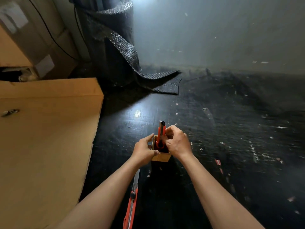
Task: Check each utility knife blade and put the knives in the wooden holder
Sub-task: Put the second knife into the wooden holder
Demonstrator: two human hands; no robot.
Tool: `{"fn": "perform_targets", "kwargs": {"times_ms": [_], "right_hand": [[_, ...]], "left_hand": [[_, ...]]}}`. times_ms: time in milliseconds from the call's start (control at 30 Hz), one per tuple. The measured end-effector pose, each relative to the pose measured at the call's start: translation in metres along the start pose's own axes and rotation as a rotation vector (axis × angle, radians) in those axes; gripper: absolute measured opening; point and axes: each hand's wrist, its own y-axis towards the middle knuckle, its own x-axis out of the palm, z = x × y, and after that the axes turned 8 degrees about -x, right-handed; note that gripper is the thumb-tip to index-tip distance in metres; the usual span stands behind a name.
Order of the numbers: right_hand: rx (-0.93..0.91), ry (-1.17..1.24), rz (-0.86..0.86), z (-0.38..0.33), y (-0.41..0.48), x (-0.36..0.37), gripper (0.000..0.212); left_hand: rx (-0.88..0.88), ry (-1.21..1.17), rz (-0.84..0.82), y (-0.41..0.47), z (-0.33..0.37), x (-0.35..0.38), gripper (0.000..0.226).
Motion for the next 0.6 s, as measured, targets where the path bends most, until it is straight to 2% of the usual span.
{"fn": "perform_targets", "kwargs": {"times_ms": [133, 367, 600], "right_hand": [[0.024, -0.058, -0.029, 0.009, -0.002, 0.013, 0.023], [0.052, -0.121, -0.078, 0.017, -0.005, 0.029, 0.002], [0.042, -0.060, -0.041, 0.011, -0.014, 0.016, 0.020]], "left_hand": [[-0.016, -0.062, 0.033, 0.004, -0.005, 0.004, 0.081], [0.003, -0.106, 0.062, 0.001, -0.011, 0.004, 0.071], [0.006, -0.102, 0.098, -0.010, -0.010, 0.004, 0.058]]}}
